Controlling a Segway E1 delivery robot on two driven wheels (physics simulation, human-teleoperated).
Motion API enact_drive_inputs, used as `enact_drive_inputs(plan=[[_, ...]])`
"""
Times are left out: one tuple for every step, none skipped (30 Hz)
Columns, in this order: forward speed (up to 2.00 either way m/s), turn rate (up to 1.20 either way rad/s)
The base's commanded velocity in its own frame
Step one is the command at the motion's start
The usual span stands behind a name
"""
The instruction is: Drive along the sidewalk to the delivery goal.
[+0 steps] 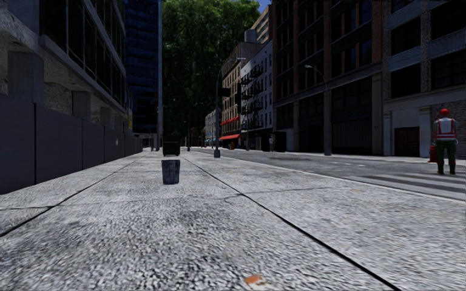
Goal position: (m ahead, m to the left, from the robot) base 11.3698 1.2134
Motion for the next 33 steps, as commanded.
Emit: enact_drive_inputs(plan=[[2.00,0.12],[2.00,0.03],[2.00,0.00],[2.00,0.00],[2.00,0.00],[2.00,0.00],[2.00,0.00],[2.00,-0.24],[2.00,-0.24],[2.00,-0.95],[2.00,-1.20],[2.00,-1.20],[2.00,-1.20],[2.00,-1.20],[2.00,-1.20],[2.00,-1.20],[2.00,-1.20],[2.00,-1.20],[2.00,-1.20],[2.00,-1.20],[2.00,-1.20],[2.00,-1.20],[2.00,-1.20],[2.00,-1.20],[2.00,-0.50],[2.00,-0.50],[2.00,-0.22],[2.00,-0.04],[2.00,0.00],[2.00,0.00],[2.00,0.00],[2.00,0.00],[2.00,0.00]])
